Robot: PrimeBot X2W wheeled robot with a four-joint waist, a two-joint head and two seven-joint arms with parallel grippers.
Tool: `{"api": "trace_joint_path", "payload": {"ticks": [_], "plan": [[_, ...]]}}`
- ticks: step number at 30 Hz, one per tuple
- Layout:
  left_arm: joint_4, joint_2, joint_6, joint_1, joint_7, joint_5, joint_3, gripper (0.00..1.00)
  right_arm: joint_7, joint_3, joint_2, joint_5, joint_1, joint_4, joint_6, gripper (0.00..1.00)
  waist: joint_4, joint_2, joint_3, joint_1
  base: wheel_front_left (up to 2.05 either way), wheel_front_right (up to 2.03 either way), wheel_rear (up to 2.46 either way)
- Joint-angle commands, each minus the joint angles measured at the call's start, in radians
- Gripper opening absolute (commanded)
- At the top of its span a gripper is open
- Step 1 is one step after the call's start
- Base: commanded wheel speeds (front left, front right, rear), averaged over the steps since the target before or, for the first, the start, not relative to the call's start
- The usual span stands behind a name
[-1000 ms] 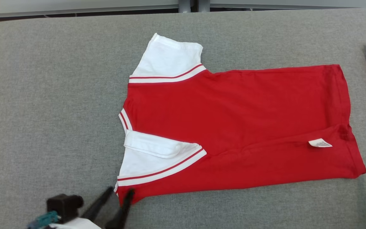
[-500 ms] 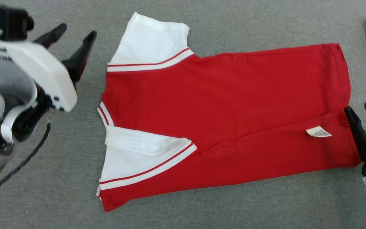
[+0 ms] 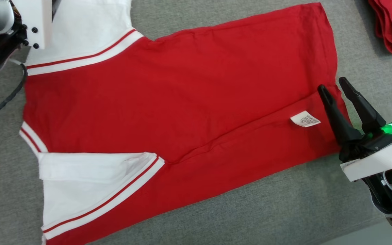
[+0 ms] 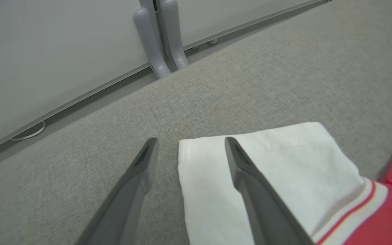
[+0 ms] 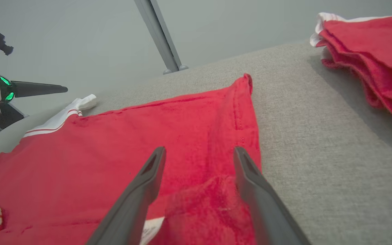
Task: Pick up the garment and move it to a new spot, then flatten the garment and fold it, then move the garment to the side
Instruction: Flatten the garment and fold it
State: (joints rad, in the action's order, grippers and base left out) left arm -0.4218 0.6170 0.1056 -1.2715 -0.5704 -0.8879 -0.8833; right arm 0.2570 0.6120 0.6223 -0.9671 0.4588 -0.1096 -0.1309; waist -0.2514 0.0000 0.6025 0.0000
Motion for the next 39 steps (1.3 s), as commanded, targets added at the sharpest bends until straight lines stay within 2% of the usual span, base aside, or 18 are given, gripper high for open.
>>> {"api": "trace_joint_path", "payload": {"ticks": [1, 8, 14, 16, 22, 27, 28, 29, 30, 35, 39], "plan": [[-0.021, 0.011, -0.008, -0.020, -0.004, 0.011, -0.004, 1.00, 0.009, -0.002, -0.006, -0.008, 0.015, -0.004, 0.001, 1.00, -0.039, 0.0000, 0.029, 0.0000, 0.00, 0.00, 0.00], [-0.121, 0.033, -0.015, -0.053, -0.042, 0.039, -0.028, 1.00, 0.009, -0.023, -0.045, 0.007, 0.002, -0.012, 0.001, 1.00, -0.076, 0.0000, 0.035, 0.0000, 0.00, 0.00, 0.00], [-0.150, 0.047, -0.014, -0.053, -0.078, 0.008, -0.017, 0.98, 0.009, -0.033, -0.061, 0.013, -0.008, -0.015, 0.001, 1.00, -0.092, 0.0000, 0.035, 0.0000, 0.00, 0.00, 0.00], [-0.150, 0.049, -0.019, -0.053, -0.090, -0.011, -0.008, 0.84, 0.009, -0.038, -0.064, 0.017, -0.013, -0.018, 0.001, 1.00, -0.096, 0.0000, 0.035, 0.0000, 0.00, 0.00, 0.00], [-0.129, 0.064, -0.021, -0.052, -0.139, -0.037, -0.005, 0.58, 0.009, -0.047, -0.069, 0.022, -0.022, -0.021, 0.001, 1.00, -0.099, 0.0000, 0.038, 0.0000, 0.00, 0.00, 0.00], [-0.113, 0.076, -0.012, -0.041, -0.169, -0.053, -0.004, 0.45, 0.009, -0.052, -0.074, 0.028, -0.024, -0.021, 0.001, 1.00, -0.100, 0.0000, 0.042, 0.0000, 0.00, 0.00, 0.00], [-0.108, 0.079, -0.011, -0.035, -0.176, -0.057, -0.005, 0.40, 0.009, -0.053, -0.075, 0.028, -0.022, -0.021, 0.001, 1.00, -0.100, 0.0000, 0.043, 0.0000, 0.00, 0.00, 0.00], [-0.103, 0.081, -0.011, -0.030, -0.179, -0.061, -0.005, 0.09, 0.009, -0.053, -0.076, 0.029, -0.020, -0.021, 0.001, 1.00, -0.100, 0.0000, 0.044, 0.0000, 0.00, 0.00, 0.00], [-0.097, 0.084, -0.011, -0.027, -0.179, -0.065, -0.004, 0.00, 0.009, -0.054, -0.076, 0.030, -0.017, -0.020, 0.001, 1.00, -0.100, 0.0000, 0.045, 0.0000, 0.00, 0.00, 0.00], [-0.062, 0.080, -0.025, -0.023, -0.117, -0.071, 0.018, 0.00, 0.009, -0.059, -0.077, 0.001, 0.005, -0.027, 0.001, 1.00, -0.088, 0.0000, 0.030, 0.0000, 0.00, 0.00, 0.00], [-0.032, 0.083, -0.044, -0.002, -0.091, -0.085, 0.025, 0.00, -0.028, -0.029, -0.044, -0.044, 0.077, -0.069, 0.001, 1.00, -0.069, 0.0000, 0.002, 0.0000, 0.00, 0.00, 0.00]]}}
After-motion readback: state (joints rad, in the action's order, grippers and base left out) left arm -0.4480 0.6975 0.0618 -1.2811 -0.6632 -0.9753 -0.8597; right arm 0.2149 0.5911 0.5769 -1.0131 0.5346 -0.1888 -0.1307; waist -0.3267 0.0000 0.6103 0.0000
